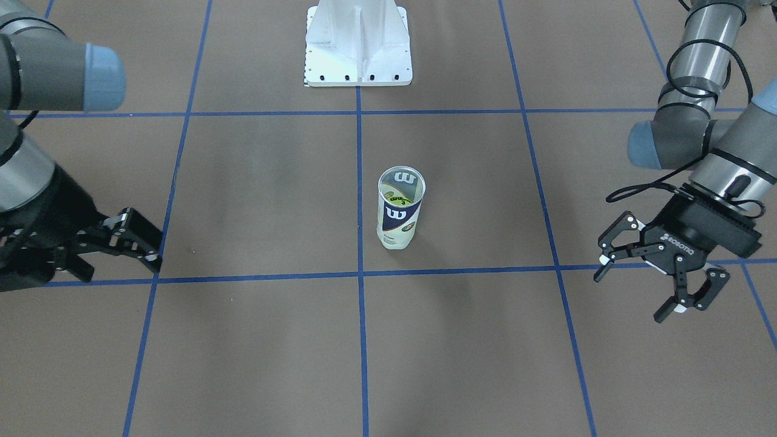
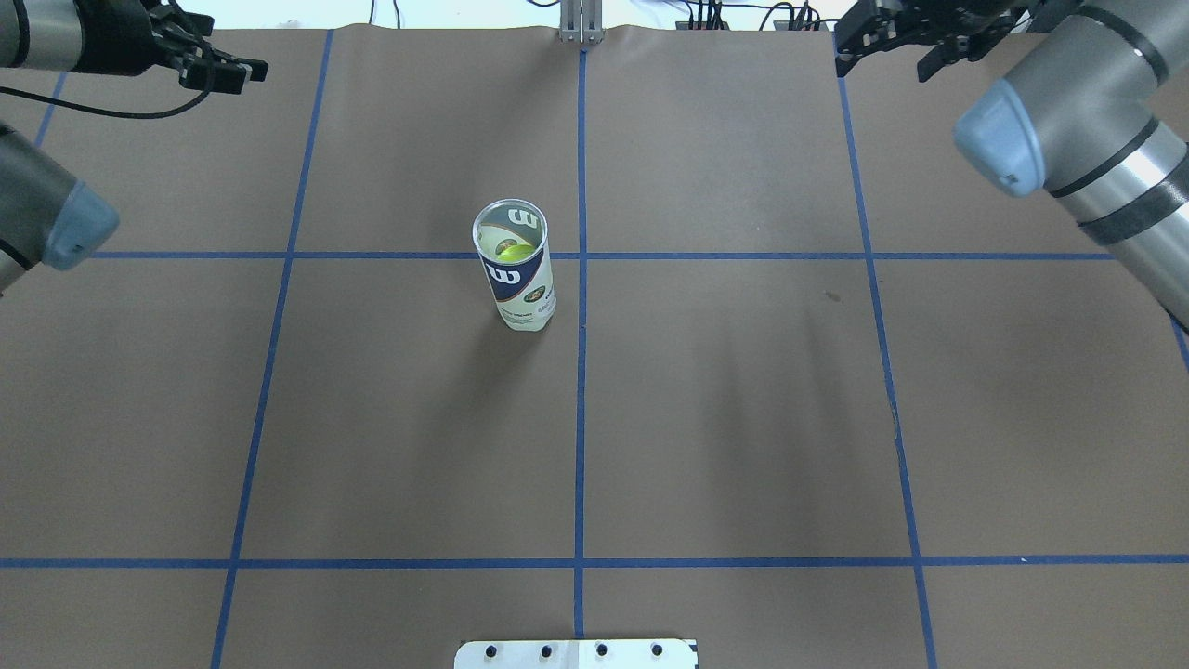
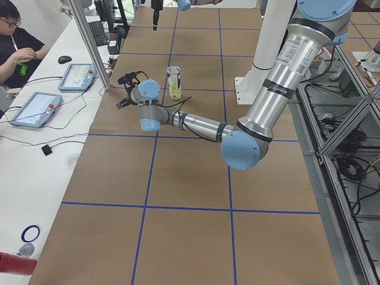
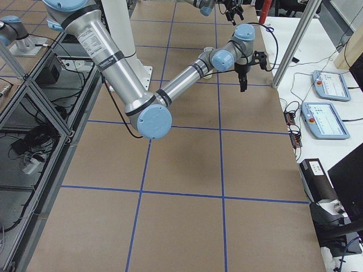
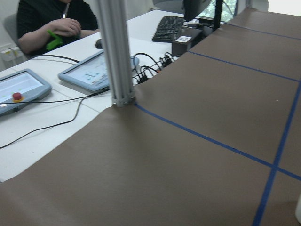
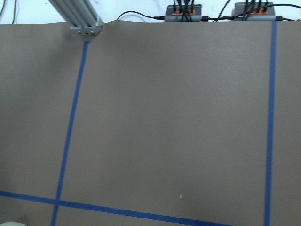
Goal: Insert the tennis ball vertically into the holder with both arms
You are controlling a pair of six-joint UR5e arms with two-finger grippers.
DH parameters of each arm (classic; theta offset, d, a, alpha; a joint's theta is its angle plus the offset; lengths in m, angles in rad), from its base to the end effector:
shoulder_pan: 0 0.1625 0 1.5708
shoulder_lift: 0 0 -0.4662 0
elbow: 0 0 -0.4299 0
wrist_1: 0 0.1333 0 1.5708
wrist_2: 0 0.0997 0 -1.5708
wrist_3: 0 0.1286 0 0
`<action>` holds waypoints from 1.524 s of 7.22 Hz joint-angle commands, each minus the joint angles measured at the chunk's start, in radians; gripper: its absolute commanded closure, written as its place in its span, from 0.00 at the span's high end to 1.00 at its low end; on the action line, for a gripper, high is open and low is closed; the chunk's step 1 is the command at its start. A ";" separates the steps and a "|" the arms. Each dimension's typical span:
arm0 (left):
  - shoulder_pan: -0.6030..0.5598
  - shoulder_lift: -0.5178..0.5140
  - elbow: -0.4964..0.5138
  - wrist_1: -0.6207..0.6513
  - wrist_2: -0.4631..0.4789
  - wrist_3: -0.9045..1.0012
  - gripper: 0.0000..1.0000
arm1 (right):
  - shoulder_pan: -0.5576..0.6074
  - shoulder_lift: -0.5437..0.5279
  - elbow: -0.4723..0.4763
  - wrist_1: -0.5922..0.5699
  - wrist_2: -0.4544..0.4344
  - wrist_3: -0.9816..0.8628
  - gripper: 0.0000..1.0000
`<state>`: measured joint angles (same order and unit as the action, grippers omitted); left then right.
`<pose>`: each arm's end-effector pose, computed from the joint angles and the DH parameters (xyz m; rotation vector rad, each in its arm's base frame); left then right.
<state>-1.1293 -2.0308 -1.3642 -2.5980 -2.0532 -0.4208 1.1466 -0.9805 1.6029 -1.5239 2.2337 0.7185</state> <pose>0.2585 -0.7193 0.4095 0.9669 0.9009 0.3261 -0.2593 -0.7057 0.3168 0.1967 -0.8829 0.0522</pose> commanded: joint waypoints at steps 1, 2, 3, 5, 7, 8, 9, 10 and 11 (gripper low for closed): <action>-0.038 -0.020 -0.013 0.264 -0.010 -0.004 1.00 | 0.083 -0.044 -0.104 -0.001 0.029 -0.127 0.99; -0.047 -0.009 0.005 0.344 0.014 0.011 1.00 | 0.114 -0.046 -0.154 -0.001 0.047 -0.140 0.99; -0.052 -0.006 0.028 0.352 0.011 0.034 1.00 | 0.154 -0.069 -0.172 -0.002 0.096 -0.195 0.99; -0.100 0.007 0.033 0.558 -0.071 0.127 1.00 | 0.218 -0.099 -0.169 -0.176 0.118 -0.457 0.99; -0.188 -0.005 -0.001 0.879 -0.077 0.270 1.00 | 0.271 -0.168 -0.156 -0.280 0.118 -0.589 0.99; -0.231 0.015 -0.001 0.894 -0.144 0.272 1.00 | 0.274 -0.203 -0.156 -0.263 0.113 -0.625 0.99; -0.262 0.059 -0.003 0.897 -0.194 0.272 1.00 | 0.274 -0.214 -0.170 -0.174 0.086 -0.625 0.99; -0.285 0.099 -0.003 0.917 -0.211 0.272 1.00 | 0.277 -0.286 -0.172 -0.045 0.042 -0.620 0.99; -0.325 0.119 -0.004 0.949 -0.222 0.275 1.00 | 0.294 -0.390 -0.172 0.113 0.040 -0.608 0.99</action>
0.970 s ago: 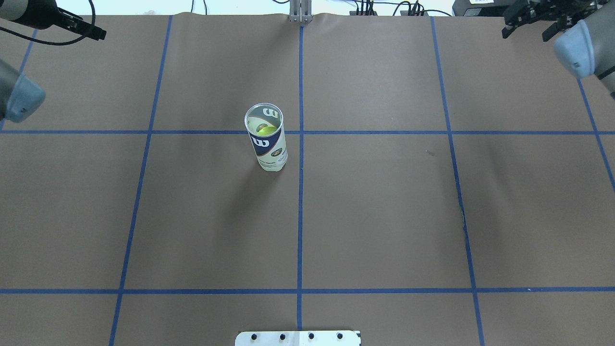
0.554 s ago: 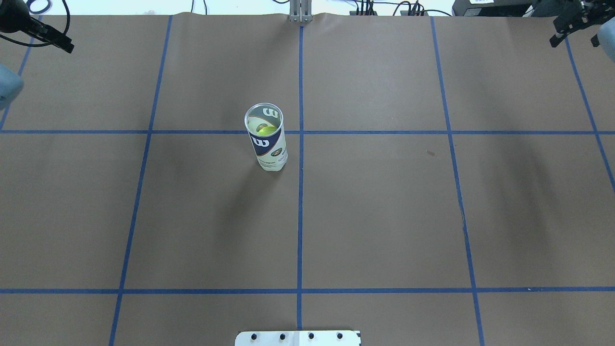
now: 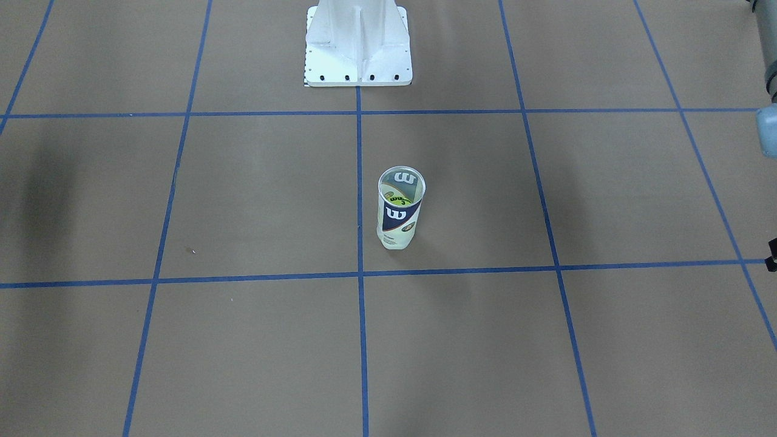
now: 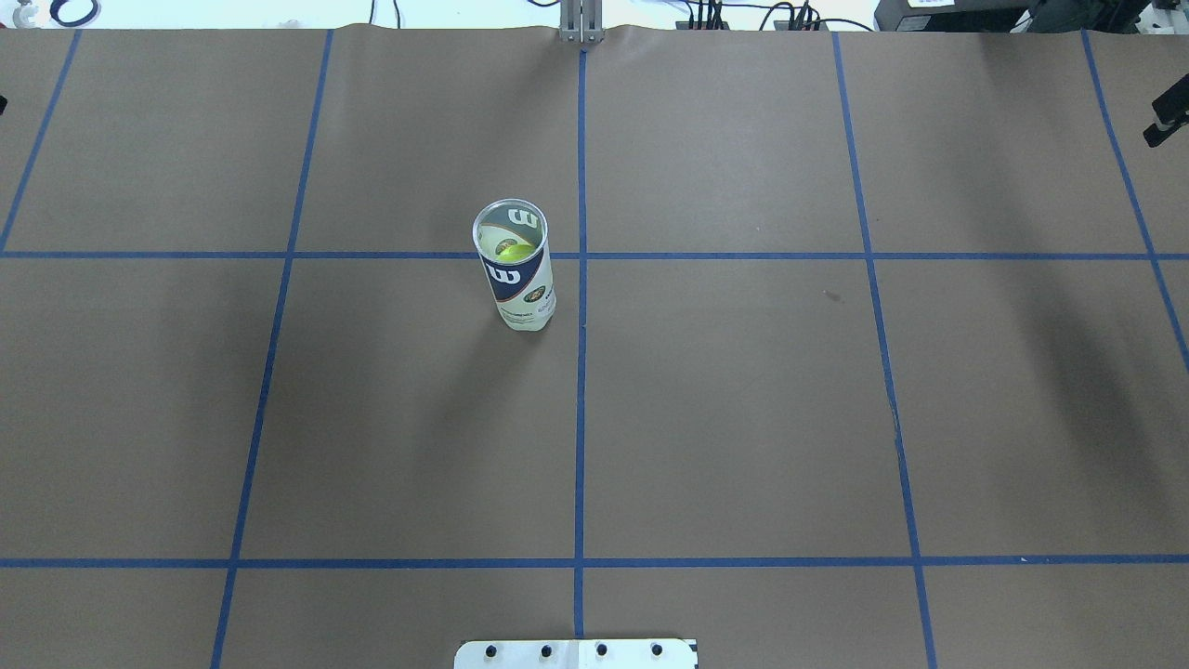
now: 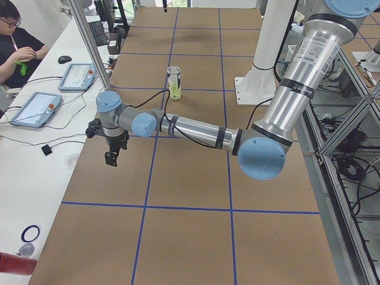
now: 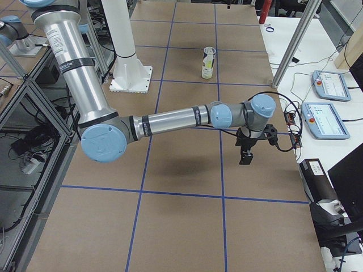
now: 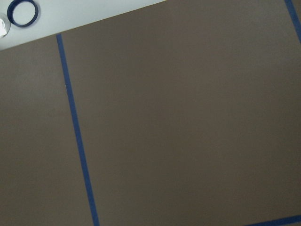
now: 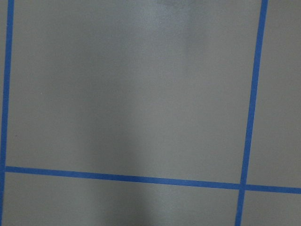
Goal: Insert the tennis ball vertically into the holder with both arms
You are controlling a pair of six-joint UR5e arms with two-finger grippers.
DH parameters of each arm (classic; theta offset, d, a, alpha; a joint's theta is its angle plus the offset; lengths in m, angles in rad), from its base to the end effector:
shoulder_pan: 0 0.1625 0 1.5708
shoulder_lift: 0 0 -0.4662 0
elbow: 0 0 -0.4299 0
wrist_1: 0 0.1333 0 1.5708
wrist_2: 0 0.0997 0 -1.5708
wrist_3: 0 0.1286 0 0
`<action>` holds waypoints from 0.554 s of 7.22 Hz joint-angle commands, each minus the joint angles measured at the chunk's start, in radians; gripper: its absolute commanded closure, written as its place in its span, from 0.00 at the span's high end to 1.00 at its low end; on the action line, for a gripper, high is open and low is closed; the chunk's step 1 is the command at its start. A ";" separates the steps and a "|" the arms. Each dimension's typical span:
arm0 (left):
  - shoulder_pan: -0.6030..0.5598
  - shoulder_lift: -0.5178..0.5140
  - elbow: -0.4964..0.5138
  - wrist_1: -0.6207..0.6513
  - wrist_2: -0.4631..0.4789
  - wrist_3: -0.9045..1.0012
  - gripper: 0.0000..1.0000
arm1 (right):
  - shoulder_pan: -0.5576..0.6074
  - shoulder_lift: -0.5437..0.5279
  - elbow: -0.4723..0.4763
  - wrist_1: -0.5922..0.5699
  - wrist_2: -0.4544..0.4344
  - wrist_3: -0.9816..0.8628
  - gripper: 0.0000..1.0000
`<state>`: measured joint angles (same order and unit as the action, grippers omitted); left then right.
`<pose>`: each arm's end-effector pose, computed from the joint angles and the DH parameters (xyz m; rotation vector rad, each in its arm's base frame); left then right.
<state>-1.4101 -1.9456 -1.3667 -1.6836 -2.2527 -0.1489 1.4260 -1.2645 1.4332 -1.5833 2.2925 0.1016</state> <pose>0.0633 -0.7171 0.5913 0.1647 0.7112 0.1079 -0.0500 -0.6778 0.6147 0.0597 -0.7333 -0.0976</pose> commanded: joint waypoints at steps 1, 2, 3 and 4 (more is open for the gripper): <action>-0.068 0.087 -0.024 0.033 -0.060 0.070 1.00 | 0.040 -0.172 -0.004 0.189 0.014 0.022 0.99; -0.085 0.126 -0.034 0.036 -0.076 0.156 1.00 | 0.062 -0.224 0.010 0.184 0.092 0.023 0.99; -0.096 0.166 -0.072 0.038 -0.076 0.164 1.00 | 0.085 -0.246 0.044 0.142 0.097 0.023 0.99; -0.105 0.187 -0.128 0.070 -0.074 0.166 1.00 | 0.097 -0.242 0.096 0.024 0.085 0.021 0.99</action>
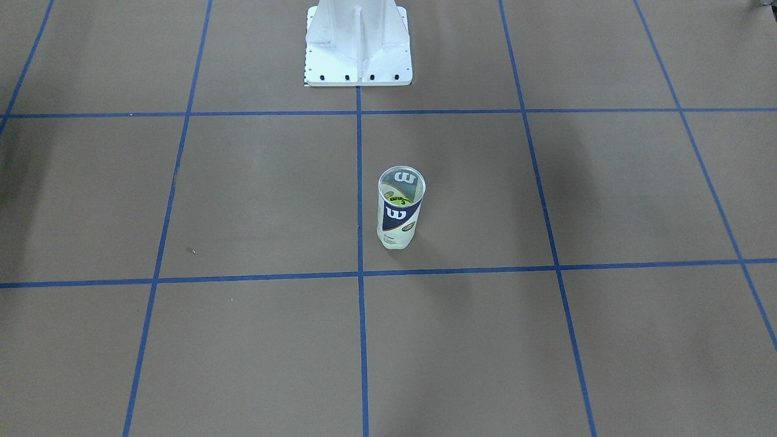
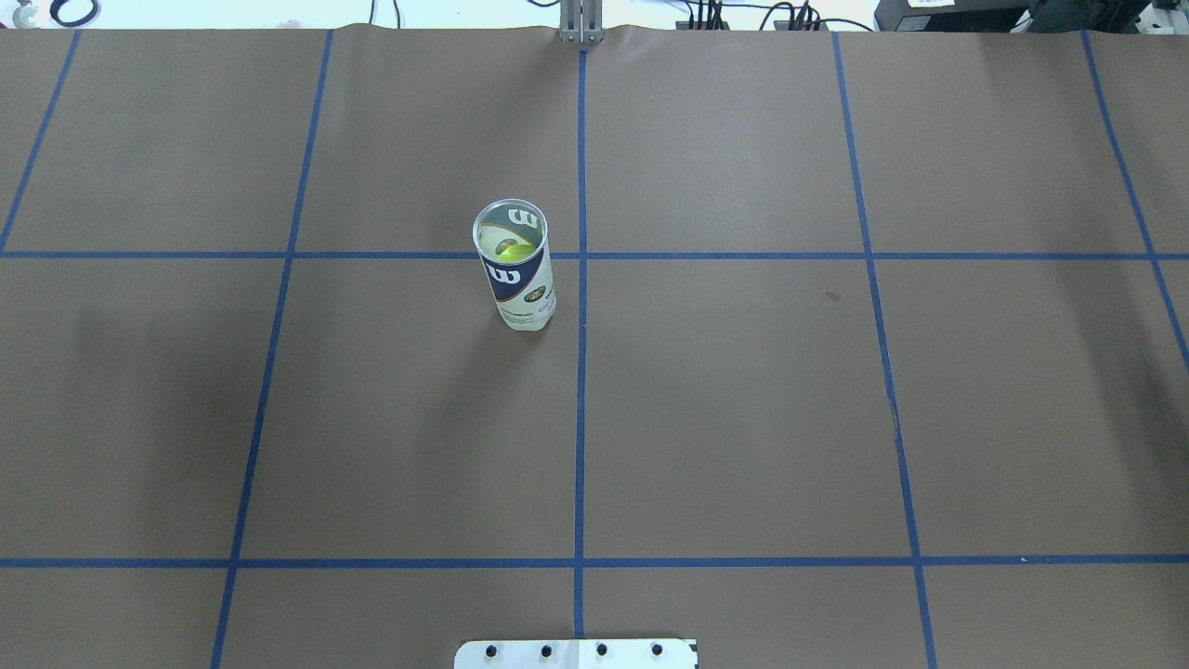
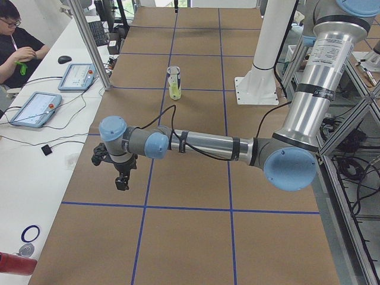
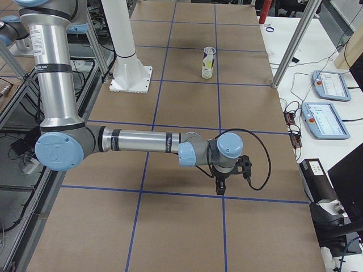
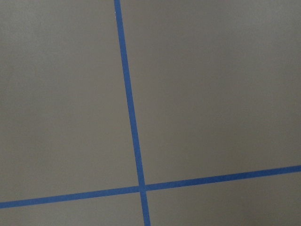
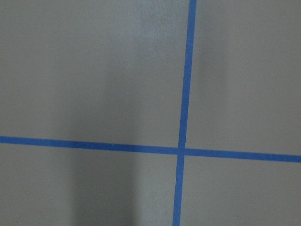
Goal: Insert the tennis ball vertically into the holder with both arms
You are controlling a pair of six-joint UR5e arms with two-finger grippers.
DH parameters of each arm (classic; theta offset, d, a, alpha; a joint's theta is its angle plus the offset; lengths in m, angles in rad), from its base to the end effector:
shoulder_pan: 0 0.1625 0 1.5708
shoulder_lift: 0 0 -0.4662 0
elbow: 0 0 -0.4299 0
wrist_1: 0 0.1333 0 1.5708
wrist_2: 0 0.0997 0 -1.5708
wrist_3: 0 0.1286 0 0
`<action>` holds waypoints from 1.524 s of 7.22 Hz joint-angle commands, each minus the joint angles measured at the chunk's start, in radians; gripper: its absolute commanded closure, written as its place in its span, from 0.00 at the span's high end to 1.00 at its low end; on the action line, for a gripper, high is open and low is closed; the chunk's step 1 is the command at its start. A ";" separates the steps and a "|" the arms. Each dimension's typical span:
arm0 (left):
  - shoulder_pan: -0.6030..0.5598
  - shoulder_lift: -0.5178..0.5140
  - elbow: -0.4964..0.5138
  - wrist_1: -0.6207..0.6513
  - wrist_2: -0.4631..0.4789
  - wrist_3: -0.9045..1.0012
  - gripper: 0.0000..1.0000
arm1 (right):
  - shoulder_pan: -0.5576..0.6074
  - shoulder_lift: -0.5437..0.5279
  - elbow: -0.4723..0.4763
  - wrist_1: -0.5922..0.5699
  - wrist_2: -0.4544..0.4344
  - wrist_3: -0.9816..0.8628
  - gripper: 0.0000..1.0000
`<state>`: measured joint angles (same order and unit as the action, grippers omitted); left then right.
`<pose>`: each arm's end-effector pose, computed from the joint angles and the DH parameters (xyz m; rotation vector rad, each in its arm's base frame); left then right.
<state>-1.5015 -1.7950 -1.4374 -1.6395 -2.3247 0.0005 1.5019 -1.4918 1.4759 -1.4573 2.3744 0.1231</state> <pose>-0.0005 -0.6467 0.6548 0.1260 0.7575 0.1265 0.0011 -0.5760 0.7132 0.0149 -0.8080 0.0120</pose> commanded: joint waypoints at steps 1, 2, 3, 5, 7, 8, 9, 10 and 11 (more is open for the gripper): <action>-0.014 0.080 -0.131 0.070 0.011 0.016 1.00 | 0.037 -0.024 0.122 -0.197 -0.020 -0.013 0.99; -0.017 0.145 -0.168 0.066 0.022 0.018 1.00 | 0.047 -0.092 0.189 -0.204 -0.027 -0.019 0.99; -0.017 0.208 -0.214 0.069 0.022 0.016 1.00 | 0.055 -0.140 0.248 -0.206 -0.029 -0.020 0.99; -0.017 0.209 -0.215 0.069 0.021 0.010 1.00 | 0.063 -0.151 0.236 -0.199 -0.027 -0.057 0.99; -0.016 0.207 -0.204 0.069 0.019 0.006 1.00 | 0.080 -0.137 0.234 -0.198 -0.018 -0.079 0.99; -0.016 0.213 -0.202 0.072 0.019 0.006 1.00 | 0.080 -0.136 0.233 -0.196 -0.015 -0.079 0.99; -0.023 0.223 -0.207 0.072 0.015 0.007 1.00 | 0.080 -0.136 0.234 -0.195 -0.012 -0.077 0.99; -0.028 0.233 -0.196 0.072 0.018 0.012 1.00 | 0.080 -0.136 0.233 -0.195 -0.008 -0.077 0.99; -0.029 0.232 -0.190 0.069 0.018 0.012 1.00 | 0.080 -0.134 0.234 -0.193 -0.009 -0.074 0.99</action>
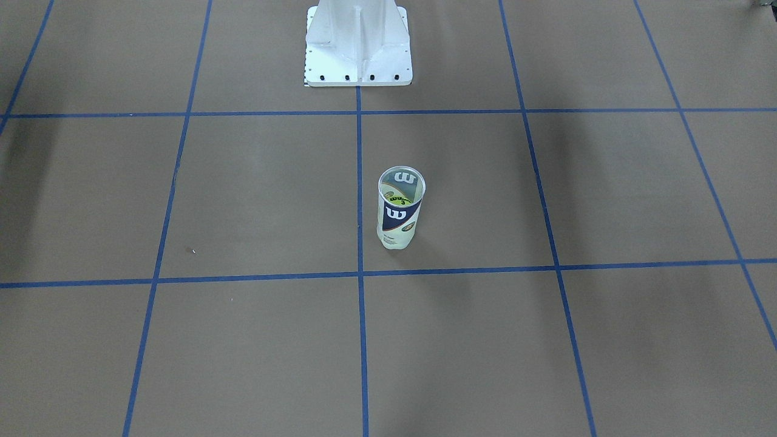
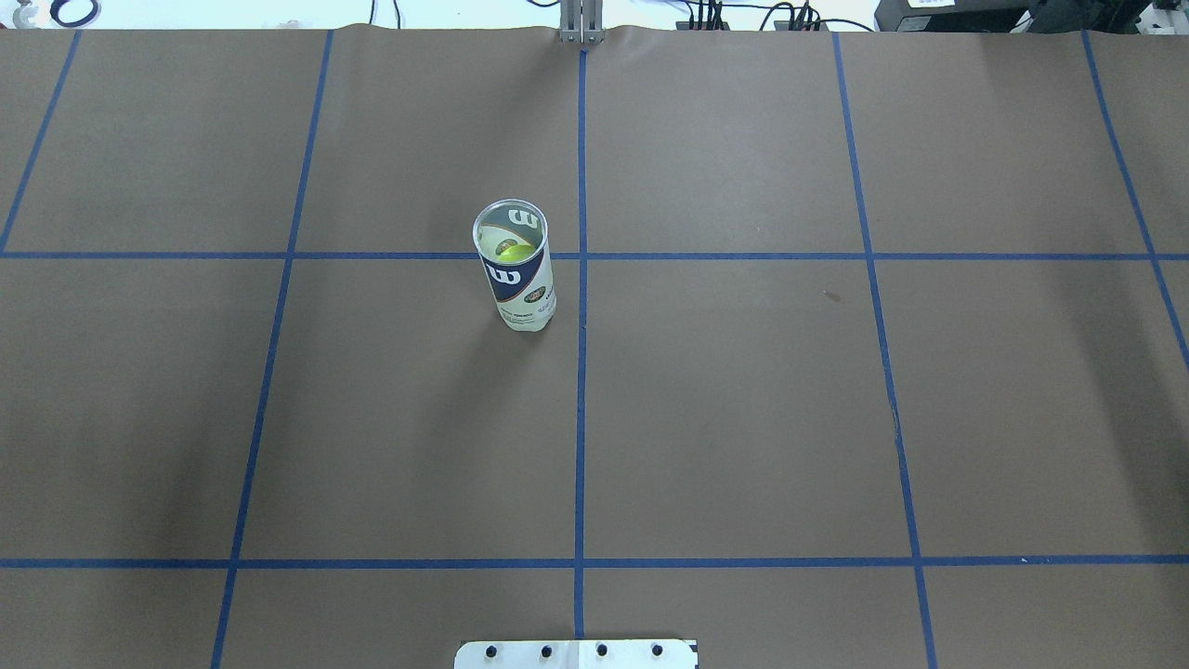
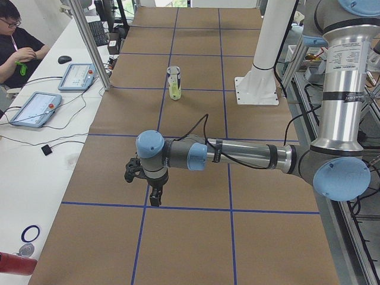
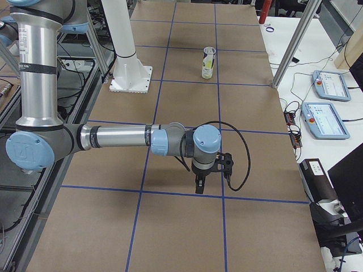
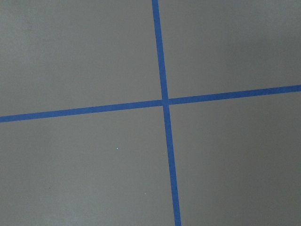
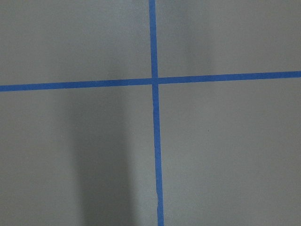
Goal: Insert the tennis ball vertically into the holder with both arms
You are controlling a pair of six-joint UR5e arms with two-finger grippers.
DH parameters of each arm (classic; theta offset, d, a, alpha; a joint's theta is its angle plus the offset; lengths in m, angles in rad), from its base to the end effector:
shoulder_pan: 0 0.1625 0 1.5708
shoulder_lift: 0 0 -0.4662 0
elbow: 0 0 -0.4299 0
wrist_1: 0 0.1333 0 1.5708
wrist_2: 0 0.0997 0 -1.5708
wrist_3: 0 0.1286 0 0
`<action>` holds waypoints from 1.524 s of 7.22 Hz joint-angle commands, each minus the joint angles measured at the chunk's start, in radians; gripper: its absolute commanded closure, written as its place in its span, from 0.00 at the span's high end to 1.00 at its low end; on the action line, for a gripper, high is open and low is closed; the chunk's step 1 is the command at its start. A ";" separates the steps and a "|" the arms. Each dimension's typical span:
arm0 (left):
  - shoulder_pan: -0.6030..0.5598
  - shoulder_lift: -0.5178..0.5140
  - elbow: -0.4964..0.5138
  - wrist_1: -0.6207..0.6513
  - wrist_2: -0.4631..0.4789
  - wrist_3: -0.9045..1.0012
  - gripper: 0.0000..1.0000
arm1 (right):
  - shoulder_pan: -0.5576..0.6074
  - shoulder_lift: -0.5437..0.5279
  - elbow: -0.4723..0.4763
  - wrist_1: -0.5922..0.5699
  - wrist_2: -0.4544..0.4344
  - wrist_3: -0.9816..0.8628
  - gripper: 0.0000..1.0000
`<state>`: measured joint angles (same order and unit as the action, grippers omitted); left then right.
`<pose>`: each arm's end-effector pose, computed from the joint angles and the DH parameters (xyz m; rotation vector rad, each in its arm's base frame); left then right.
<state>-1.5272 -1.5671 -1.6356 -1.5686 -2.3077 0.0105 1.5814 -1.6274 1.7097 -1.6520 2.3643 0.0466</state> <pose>-0.0236 -0.5340 0.6916 0.0440 0.7377 0.0733 0.0470 -0.5014 0.6827 -0.0132 -0.7935 0.0537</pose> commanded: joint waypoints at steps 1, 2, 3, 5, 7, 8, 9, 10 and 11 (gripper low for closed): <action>-0.005 -0.005 0.008 -0.004 0.001 0.000 1.00 | 0.002 0.003 0.002 0.001 0.000 0.007 0.99; -0.010 -0.008 0.006 -0.004 0.001 0.000 1.00 | 0.000 0.004 0.002 0.001 0.000 0.009 0.99; -0.016 -0.011 0.005 -0.004 0.001 -0.001 1.00 | 0.002 0.009 0.004 0.003 0.000 0.009 0.99; -0.016 -0.016 0.003 -0.005 0.001 -0.001 1.00 | 0.008 0.005 0.002 0.001 0.001 0.009 0.99; -0.016 -0.019 0.002 -0.007 0.001 0.000 1.00 | 0.015 0.008 0.004 0.001 0.007 0.009 0.99; -0.016 -0.022 0.003 -0.007 0.001 0.000 1.00 | 0.015 0.008 0.004 0.001 0.007 0.009 0.99; -0.016 -0.022 0.003 -0.007 0.001 0.000 1.00 | 0.015 0.008 0.004 0.001 0.007 0.009 0.99; -0.016 -0.022 0.000 -0.007 0.001 0.000 1.00 | 0.015 0.009 0.004 0.001 0.007 0.009 0.99; -0.016 -0.022 0.002 -0.008 0.001 0.000 1.00 | 0.015 0.009 0.005 0.001 0.007 0.009 0.99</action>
